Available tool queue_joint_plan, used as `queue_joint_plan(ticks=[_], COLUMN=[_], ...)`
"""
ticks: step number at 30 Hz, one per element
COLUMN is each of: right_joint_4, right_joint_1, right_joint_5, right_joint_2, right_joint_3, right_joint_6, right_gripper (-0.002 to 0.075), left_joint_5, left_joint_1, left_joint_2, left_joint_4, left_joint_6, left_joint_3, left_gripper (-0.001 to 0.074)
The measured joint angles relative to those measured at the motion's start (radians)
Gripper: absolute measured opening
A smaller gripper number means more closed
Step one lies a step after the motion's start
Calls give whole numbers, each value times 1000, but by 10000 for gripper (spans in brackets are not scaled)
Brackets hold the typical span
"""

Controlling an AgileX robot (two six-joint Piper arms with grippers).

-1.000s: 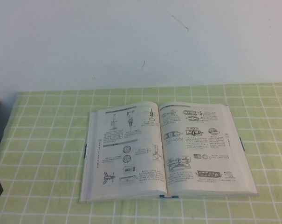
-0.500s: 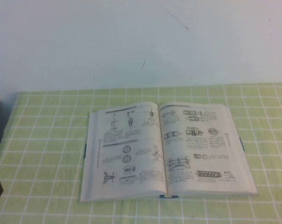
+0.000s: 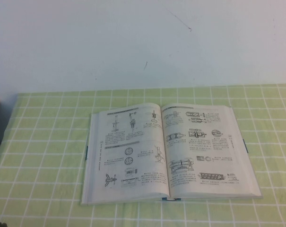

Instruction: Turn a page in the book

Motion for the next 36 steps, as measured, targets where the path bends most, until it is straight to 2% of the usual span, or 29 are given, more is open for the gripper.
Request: queue_joint_plan(ticks=[6, 11, 15, 22, 36], right_joint_4=[0, 0, 0, 0, 0], right_joint_1=[0, 0, 0, 0, 0], right_joint_5=[0, 0, 0, 0, 0], right_joint_2=[0, 0, 0, 0, 0], right_joint_3=[0, 0, 0, 0, 0], right_joint_6=[0, 0, 0, 0, 0], right_gripper=[-3, -3, -3, -3, -3], left_joint_5=[-147, -93, -72, -67, -67], left_joint_1=[290, 481, 572, 647, 652], left_joint_2=[-85, -88, -88, -88, -88], left_joint_4=[-329, -421, -449, -458, -460], left_joint_6=[362, 437, 511, 581, 582], left_joint_3=[112, 112, 110, 110, 110], left_gripper=[-4, -4, -4, -4, -4])
